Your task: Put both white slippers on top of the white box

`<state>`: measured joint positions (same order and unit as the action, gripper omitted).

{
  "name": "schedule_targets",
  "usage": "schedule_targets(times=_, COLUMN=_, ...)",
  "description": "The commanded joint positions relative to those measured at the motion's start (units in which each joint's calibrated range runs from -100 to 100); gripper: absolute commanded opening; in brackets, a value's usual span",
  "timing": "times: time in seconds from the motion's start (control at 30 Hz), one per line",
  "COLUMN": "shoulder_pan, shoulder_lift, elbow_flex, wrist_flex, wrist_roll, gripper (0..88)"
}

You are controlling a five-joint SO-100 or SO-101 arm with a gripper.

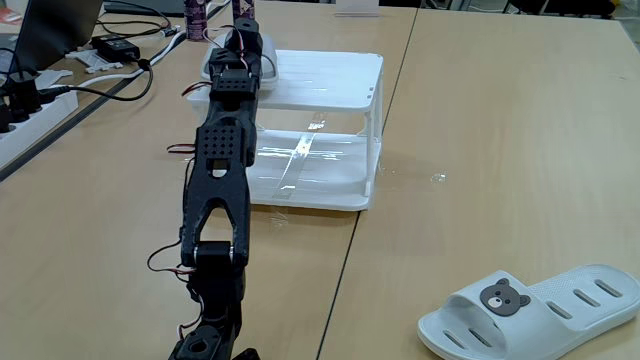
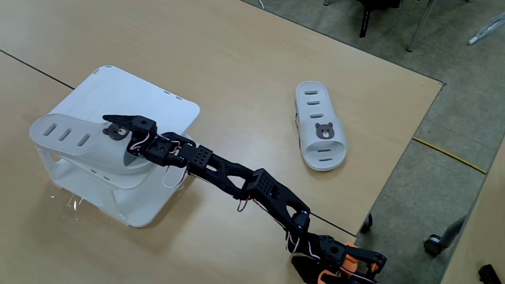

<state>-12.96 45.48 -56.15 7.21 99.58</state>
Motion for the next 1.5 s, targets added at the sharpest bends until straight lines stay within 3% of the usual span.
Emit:
schedule_targets(times=0.0, shoulder_pan=0.46, shoulder_lift=-8.93, elbow_flex=5.41, wrist_flex=0.12, wrist_roll=0.42, gripper=22.2)
schedule_targets(times=0.33, shoulder_pan=0.54, shoulder_lift=-26.93, elbow_flex=28.68, wrist_flex=0.12, wrist_roll=0.42, gripper=22.5)
schedule_targets(times=0.47, shoulder_pan=0.46, shoulder_lift=-30.13, elbow_flex=32.92, wrist_flex=0.12, wrist_roll=0.42, gripper=29.2)
schedule_targets(times=1.3, shoulder_pan=-0.45, shoulder_lift=-62.94, elbow_flex=69.91, wrist_flex=0.21, wrist_roll=0.42, gripper=29.4)
schedule_targets(times=1.47, shoulder_pan=-2.58, shoulder_lift=-67.32, elbow_flex=67.75, wrist_flex=-0.48, wrist_roll=0.42, gripper=28.6)
